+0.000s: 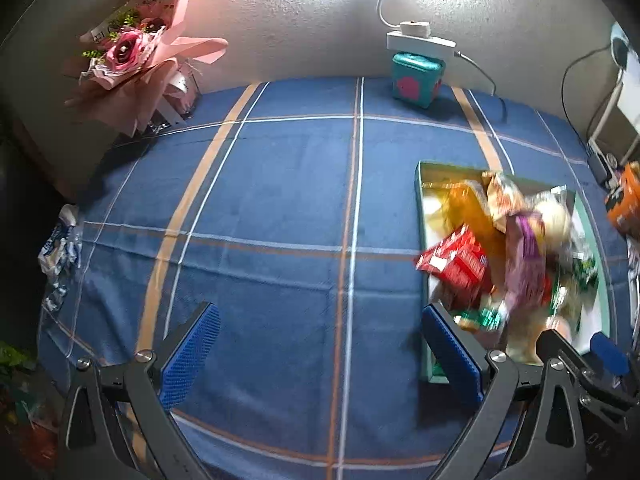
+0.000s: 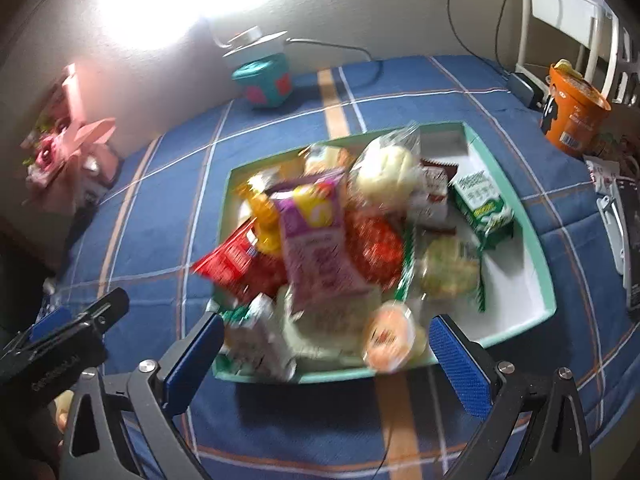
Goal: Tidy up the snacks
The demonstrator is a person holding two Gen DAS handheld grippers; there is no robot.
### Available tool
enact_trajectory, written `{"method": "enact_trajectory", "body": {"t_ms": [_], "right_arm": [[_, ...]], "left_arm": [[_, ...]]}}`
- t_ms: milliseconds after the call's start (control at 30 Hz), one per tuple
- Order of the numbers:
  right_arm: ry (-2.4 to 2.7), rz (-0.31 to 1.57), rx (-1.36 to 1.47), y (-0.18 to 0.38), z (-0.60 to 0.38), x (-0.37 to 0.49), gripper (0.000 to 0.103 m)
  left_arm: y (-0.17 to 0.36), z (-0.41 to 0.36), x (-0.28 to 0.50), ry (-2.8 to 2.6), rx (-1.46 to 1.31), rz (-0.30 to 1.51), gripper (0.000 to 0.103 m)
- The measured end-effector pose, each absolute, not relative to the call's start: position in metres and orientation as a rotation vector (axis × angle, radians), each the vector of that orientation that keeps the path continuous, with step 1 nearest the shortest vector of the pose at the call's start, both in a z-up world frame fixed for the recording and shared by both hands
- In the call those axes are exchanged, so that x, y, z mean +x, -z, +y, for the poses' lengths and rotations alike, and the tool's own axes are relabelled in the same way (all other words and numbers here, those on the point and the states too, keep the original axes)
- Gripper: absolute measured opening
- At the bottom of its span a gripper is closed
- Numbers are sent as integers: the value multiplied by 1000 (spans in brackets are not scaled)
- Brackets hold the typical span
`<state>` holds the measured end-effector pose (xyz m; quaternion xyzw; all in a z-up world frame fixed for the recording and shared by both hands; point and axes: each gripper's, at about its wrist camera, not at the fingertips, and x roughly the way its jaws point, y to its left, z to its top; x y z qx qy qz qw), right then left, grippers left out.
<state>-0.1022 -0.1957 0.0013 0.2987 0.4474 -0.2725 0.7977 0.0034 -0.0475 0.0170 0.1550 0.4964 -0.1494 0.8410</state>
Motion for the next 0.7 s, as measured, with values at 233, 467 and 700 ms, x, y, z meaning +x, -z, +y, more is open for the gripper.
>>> {"method": "enact_trajectory", "body": {"t_ms": [233, 467, 700], "right_arm": [[606, 943, 592, -16, -179, -114, 103], [609, 933, 570, -28, -169, -123, 103], [603, 940, 546, -31, -162, -122, 103]], "left_arm": [[-18, -34, -18, 347, 340, 1039, 101], [-27, -22, -25, 333, 319, 1020, 101], [-28, -16, -24, 316, 315, 1028, 101]]}}
